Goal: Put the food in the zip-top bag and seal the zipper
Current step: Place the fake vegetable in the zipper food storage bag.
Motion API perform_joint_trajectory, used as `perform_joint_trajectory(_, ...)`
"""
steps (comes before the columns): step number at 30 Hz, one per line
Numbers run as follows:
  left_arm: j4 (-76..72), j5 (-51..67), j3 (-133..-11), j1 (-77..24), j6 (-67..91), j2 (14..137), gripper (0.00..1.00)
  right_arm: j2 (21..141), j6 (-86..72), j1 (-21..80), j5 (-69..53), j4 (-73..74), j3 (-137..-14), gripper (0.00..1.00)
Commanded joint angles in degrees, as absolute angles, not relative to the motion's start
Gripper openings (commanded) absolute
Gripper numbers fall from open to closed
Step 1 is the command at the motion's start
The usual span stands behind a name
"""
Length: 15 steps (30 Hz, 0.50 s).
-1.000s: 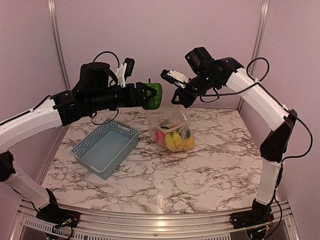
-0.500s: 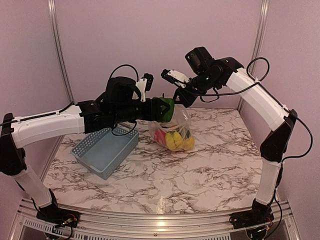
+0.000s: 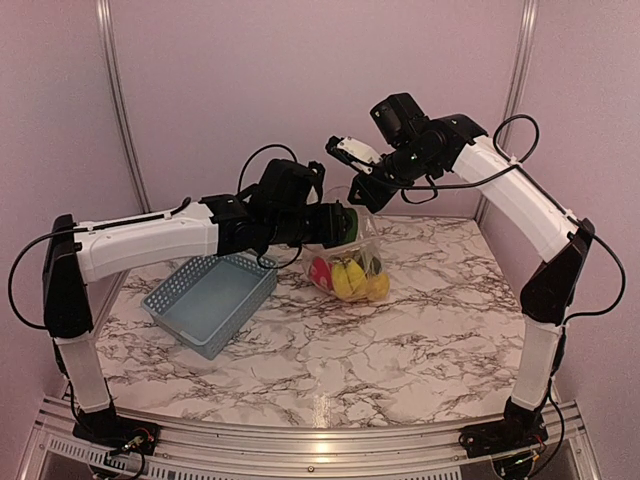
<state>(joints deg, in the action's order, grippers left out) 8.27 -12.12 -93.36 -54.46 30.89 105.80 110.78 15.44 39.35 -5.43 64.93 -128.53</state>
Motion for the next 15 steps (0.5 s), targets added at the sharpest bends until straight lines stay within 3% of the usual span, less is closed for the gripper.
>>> perform_joint_trajectory(1,17.34,-13.15,-102.05,-54.55,36.27,110.33,0.43,109.22,14.5,39.3,-5.32,63.5,-129.91,0.0)
perform_joint_trajectory(8,28.55,-15.68,-112.93,-54.26,45.78,116.27,0.53,108.63,14.16,39.37,-5.01,63.29,-129.76,0.0)
perform_joint_trajectory(15,33.1,-15.49,-116.28,-54.08,47.98,118.29,0.74,108.46,14.06,39.37,-4.48,63.19,-129.68,0.0)
